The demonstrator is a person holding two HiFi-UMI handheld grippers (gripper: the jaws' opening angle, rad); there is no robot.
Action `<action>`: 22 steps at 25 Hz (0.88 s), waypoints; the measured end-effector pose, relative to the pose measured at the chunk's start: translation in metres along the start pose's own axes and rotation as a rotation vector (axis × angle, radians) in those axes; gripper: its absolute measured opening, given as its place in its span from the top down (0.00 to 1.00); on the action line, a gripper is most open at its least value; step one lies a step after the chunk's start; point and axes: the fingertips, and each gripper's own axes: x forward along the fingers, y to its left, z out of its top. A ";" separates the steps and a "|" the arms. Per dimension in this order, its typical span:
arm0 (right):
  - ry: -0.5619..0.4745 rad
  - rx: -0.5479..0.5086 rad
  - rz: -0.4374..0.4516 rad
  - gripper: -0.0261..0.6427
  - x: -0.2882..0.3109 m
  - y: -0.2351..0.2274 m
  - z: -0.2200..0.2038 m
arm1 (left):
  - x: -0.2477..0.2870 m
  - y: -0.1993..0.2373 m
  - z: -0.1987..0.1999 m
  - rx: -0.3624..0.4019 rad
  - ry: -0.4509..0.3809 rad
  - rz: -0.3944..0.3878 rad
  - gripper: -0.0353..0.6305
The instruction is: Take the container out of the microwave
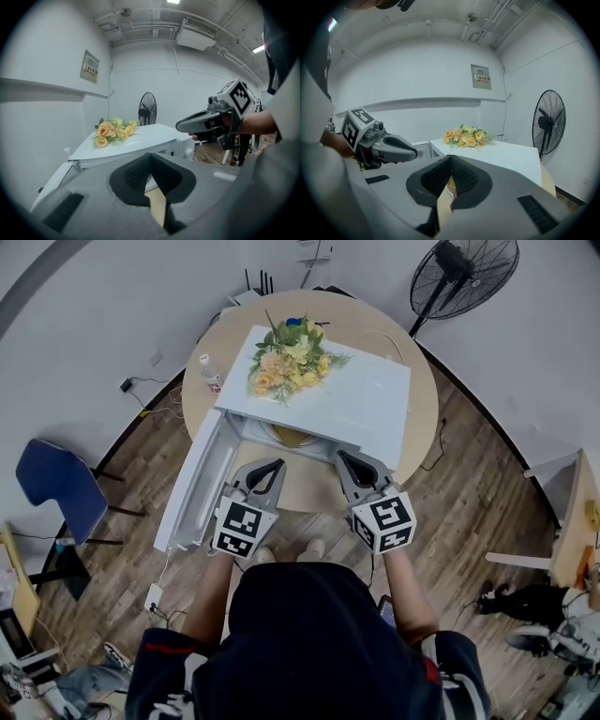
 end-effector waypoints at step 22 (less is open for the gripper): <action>0.590 -0.545 0.314 0.95 0.116 0.075 -0.138 | -0.043 0.023 -0.079 -0.170 0.091 0.032 0.92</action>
